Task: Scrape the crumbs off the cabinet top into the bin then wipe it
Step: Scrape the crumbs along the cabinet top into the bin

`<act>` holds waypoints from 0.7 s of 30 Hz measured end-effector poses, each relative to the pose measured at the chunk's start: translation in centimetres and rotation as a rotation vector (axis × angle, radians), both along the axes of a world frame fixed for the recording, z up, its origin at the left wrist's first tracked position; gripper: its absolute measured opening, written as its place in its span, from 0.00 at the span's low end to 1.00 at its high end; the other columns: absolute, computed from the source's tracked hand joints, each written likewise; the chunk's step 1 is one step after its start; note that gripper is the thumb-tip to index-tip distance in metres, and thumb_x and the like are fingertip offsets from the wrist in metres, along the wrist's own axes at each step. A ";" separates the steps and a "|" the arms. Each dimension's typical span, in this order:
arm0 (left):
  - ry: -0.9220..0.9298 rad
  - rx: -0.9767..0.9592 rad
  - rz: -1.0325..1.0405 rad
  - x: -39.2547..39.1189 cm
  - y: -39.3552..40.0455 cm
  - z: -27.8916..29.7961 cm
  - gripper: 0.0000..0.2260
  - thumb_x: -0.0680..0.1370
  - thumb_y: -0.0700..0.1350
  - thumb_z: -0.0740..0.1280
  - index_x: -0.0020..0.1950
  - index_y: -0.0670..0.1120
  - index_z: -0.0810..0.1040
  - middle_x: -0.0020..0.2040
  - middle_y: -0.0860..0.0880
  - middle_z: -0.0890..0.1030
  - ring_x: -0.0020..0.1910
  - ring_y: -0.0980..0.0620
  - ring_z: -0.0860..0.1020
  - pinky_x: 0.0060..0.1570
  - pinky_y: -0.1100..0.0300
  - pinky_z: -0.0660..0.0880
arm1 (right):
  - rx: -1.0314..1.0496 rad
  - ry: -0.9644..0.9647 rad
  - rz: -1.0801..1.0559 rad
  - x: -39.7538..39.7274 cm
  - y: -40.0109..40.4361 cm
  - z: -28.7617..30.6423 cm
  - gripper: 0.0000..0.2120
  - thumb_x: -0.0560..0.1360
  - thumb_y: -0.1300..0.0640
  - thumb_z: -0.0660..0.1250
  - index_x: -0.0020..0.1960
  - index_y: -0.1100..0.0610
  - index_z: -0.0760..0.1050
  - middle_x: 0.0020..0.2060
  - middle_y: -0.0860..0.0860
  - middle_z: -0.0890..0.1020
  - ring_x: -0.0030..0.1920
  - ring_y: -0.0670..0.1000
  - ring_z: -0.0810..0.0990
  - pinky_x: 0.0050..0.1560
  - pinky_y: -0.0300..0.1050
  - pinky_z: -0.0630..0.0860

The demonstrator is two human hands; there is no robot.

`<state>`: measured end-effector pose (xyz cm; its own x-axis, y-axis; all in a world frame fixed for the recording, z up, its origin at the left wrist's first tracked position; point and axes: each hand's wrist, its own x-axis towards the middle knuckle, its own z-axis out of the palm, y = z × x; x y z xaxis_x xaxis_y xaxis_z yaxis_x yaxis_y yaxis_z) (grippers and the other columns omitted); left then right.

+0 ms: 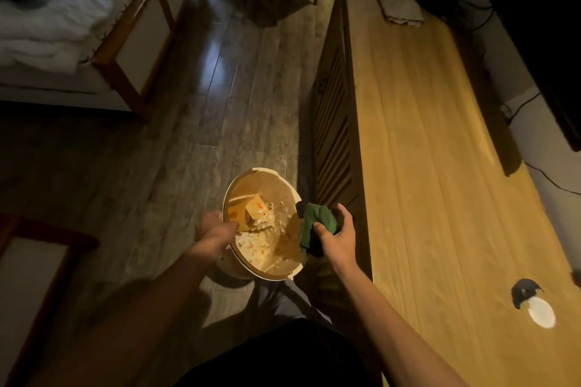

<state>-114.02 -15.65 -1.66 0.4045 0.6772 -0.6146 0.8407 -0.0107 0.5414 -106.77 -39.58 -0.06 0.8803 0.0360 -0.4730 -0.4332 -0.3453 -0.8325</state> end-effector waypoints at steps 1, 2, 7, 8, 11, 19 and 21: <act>0.010 -0.001 -0.014 1.5 0.8 -0.4 0.13 0.73 0.44 0.73 0.55 0.41 0.80 0.53 0.40 0.82 0.50 0.39 0.81 0.50 0.51 0.80 | 0.051 0.037 -0.008 1.8 0.9 -0.5 0.35 0.76 0.63 0.74 0.78 0.50 0.63 0.55 0.42 0.75 0.48 0.38 0.75 0.53 0.37 0.76; 0.029 0.009 -0.044 2.8 1.5 -0.7 0.15 0.74 0.46 0.72 0.57 0.40 0.79 0.55 0.40 0.82 0.52 0.40 0.81 0.49 0.54 0.78 | 0.094 0.078 -0.013 3.5 1.7 -0.7 0.35 0.75 0.64 0.74 0.77 0.51 0.64 0.53 0.41 0.75 0.48 0.39 0.77 0.50 0.35 0.78; -0.028 -0.039 -0.074 10.4 4.9 -1.7 0.16 0.75 0.48 0.72 0.60 0.42 0.80 0.55 0.41 0.83 0.50 0.41 0.82 0.49 0.47 0.81 | 0.149 0.134 0.045 11.1 5.5 -0.9 0.29 0.72 0.67 0.76 0.70 0.54 0.72 0.56 0.47 0.79 0.57 0.49 0.81 0.53 0.42 0.82; -0.039 -0.068 -0.059 12.1 5.6 -2.0 0.17 0.76 0.48 0.72 0.61 0.41 0.79 0.55 0.41 0.83 0.49 0.41 0.82 0.48 0.47 0.82 | 0.151 0.128 0.067 12.8 6.3 -0.9 0.27 0.72 0.68 0.75 0.68 0.55 0.74 0.57 0.48 0.80 0.59 0.51 0.81 0.57 0.47 0.82; -0.066 -0.186 -0.011 16.2 7.5 -2.6 0.17 0.77 0.45 0.70 0.65 0.43 0.76 0.58 0.41 0.81 0.51 0.42 0.81 0.49 0.45 0.81 | 0.135 0.134 0.105 17.1 8.5 -0.8 0.23 0.72 0.70 0.74 0.63 0.55 0.76 0.58 0.55 0.81 0.61 0.56 0.81 0.62 0.56 0.80; -0.041 -0.285 -0.019 27.3 14.7 -5.9 0.13 0.76 0.44 0.71 0.60 0.47 0.79 0.50 0.48 0.82 0.50 0.47 0.81 0.51 0.49 0.79 | 0.067 0.157 0.115 28.0 15.5 -2.5 0.20 0.73 0.70 0.74 0.58 0.51 0.77 0.51 0.47 0.82 0.55 0.49 0.82 0.59 0.53 0.82; 0.012 -0.301 -0.035 30.3 16.5 -7.3 0.07 0.76 0.46 0.70 0.54 0.49 0.79 0.52 0.47 0.82 0.52 0.47 0.80 0.55 0.48 0.79 | 0.042 0.154 0.085 30.5 17.6 -3.5 0.20 0.73 0.70 0.74 0.59 0.54 0.76 0.51 0.47 0.82 0.55 0.49 0.81 0.60 0.53 0.81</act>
